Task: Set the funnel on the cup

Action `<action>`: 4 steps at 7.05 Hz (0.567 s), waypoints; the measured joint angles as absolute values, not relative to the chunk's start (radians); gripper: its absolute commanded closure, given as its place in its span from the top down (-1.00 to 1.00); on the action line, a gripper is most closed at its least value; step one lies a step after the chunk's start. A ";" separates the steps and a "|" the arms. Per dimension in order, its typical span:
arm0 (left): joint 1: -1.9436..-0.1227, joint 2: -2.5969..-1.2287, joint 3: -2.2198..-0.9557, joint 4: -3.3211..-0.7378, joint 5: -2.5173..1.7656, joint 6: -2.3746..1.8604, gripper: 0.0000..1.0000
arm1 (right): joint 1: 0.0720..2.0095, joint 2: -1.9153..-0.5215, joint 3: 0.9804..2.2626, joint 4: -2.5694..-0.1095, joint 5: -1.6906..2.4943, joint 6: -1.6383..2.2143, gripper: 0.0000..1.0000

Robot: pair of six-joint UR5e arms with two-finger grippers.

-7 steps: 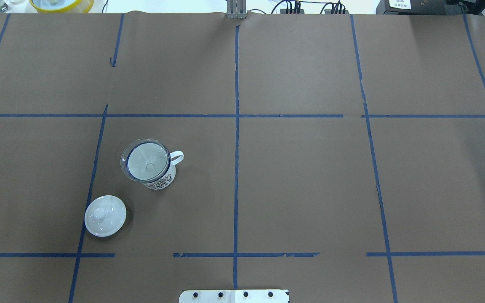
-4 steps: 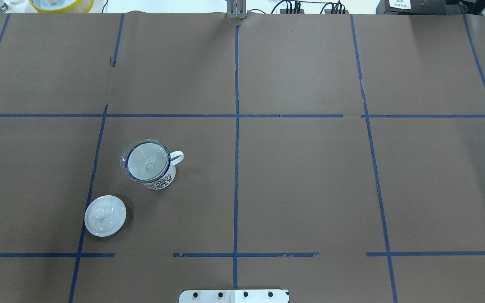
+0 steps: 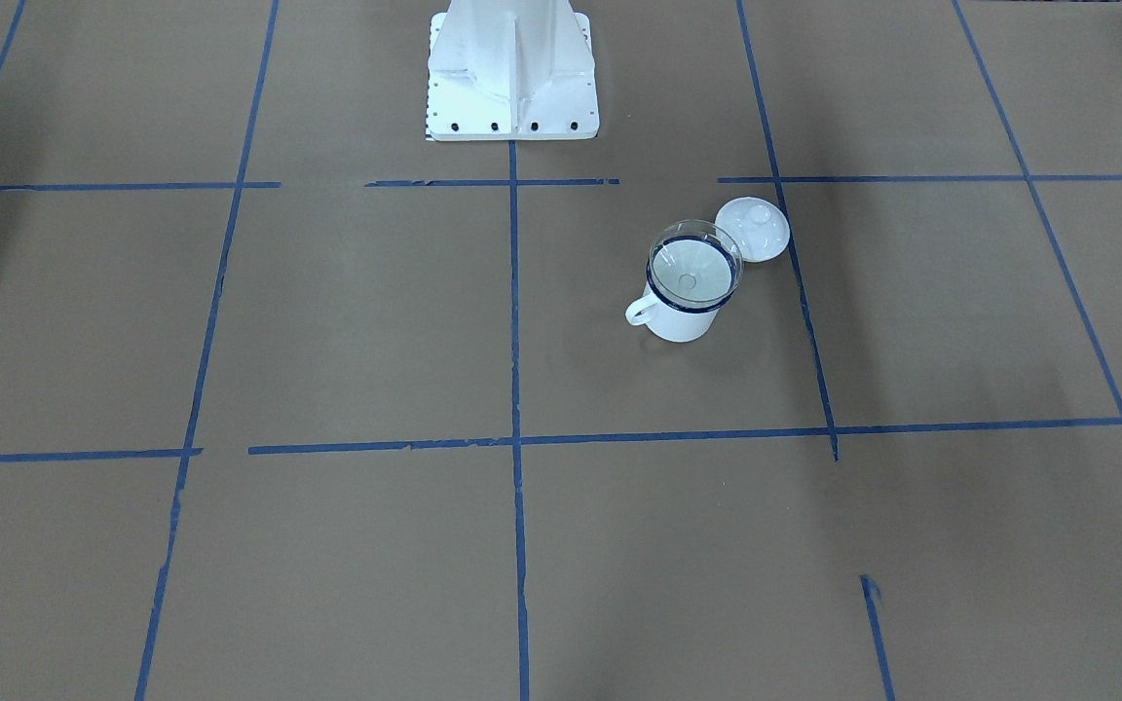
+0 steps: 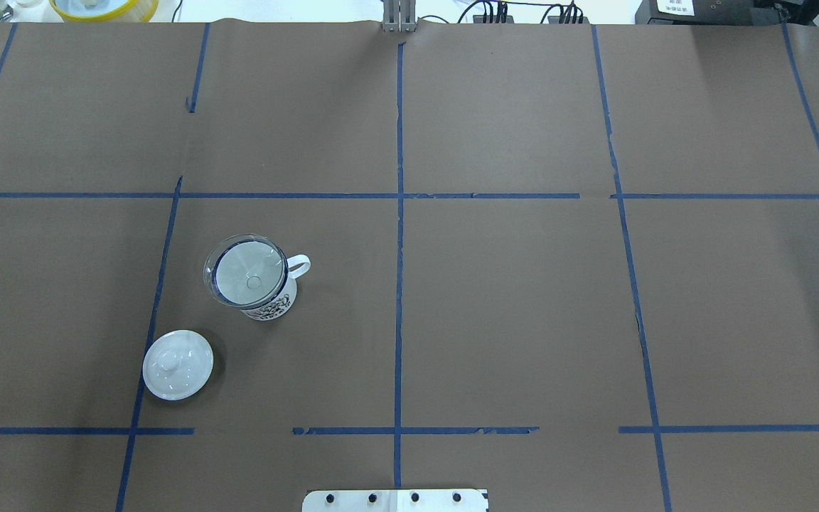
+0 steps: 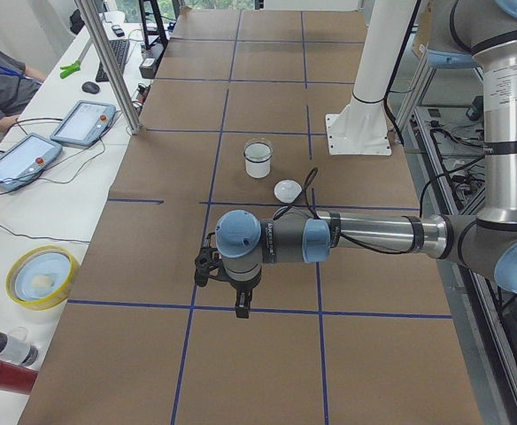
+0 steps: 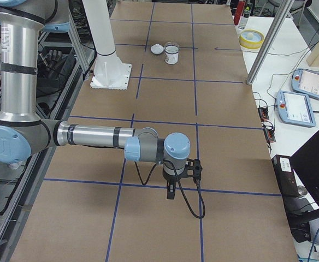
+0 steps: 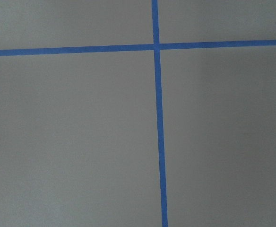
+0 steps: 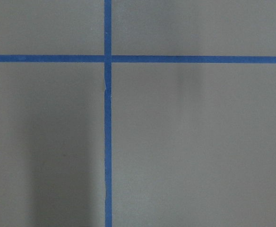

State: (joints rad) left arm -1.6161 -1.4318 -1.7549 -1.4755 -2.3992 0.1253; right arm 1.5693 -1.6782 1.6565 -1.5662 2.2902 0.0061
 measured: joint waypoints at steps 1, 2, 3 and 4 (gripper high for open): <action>-1.616 -1.436 -1.758 -1.476 -2.398 0.126 1.00 | 1.569 -1.678 1.657 -1.566 2.290 0.006 1.00; -1.616 -1.437 -1.763 -1.476 -2.395 0.126 1.00 | 1.569 -1.678 1.656 -1.566 2.290 0.006 1.00; -1.616 -1.437 -1.766 -1.476 -2.395 0.126 1.00 | 1.569 -1.678 1.656 -1.566 2.290 0.006 1.00; -1.617 -1.437 -1.769 -1.476 -2.396 0.125 1.00 | 1.569 -1.678 1.656 -1.566 2.290 0.006 1.00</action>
State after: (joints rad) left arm -1.6166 -1.4367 -1.7688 -1.4757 -2.3961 0.1248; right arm 1.5693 -1.6782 1.6557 -1.5662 2.2902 0.0061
